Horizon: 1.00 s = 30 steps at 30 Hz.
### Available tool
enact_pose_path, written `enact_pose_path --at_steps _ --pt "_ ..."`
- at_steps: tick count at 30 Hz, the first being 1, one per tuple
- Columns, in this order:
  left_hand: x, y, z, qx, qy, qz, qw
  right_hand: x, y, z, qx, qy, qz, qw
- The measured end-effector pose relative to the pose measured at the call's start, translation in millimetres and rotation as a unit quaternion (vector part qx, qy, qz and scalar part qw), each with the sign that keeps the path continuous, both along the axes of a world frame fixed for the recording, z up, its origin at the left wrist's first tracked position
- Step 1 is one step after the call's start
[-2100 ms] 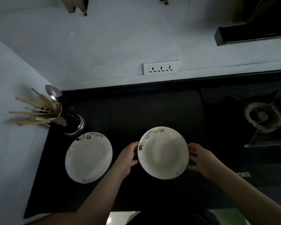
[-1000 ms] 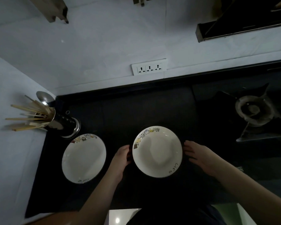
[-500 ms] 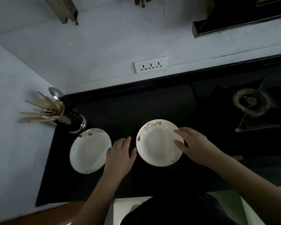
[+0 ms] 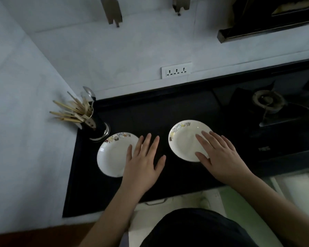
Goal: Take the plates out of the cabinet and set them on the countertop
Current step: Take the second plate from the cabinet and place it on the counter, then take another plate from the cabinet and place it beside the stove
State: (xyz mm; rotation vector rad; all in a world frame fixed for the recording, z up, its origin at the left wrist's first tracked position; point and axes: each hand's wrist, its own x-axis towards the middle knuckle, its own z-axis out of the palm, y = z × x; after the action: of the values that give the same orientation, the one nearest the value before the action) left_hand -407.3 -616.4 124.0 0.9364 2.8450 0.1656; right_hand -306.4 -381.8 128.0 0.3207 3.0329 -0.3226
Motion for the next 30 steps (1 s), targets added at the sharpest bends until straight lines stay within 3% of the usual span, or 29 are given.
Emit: enact_pose_path --at_steps 7,17,30 --pt "15 -6 24 0.035 -0.015 -0.111 0.993 49 -38 25 0.024 0.033 -0.080 0.996" --pt "57 78 59 0.071 0.008 -0.273 0.959 172 -34 42 0.033 0.045 -0.266 0.962" --pt "272 147 77 0.051 0.039 -0.509 0.858 407 -69 59 0.082 0.043 -0.488 0.868"
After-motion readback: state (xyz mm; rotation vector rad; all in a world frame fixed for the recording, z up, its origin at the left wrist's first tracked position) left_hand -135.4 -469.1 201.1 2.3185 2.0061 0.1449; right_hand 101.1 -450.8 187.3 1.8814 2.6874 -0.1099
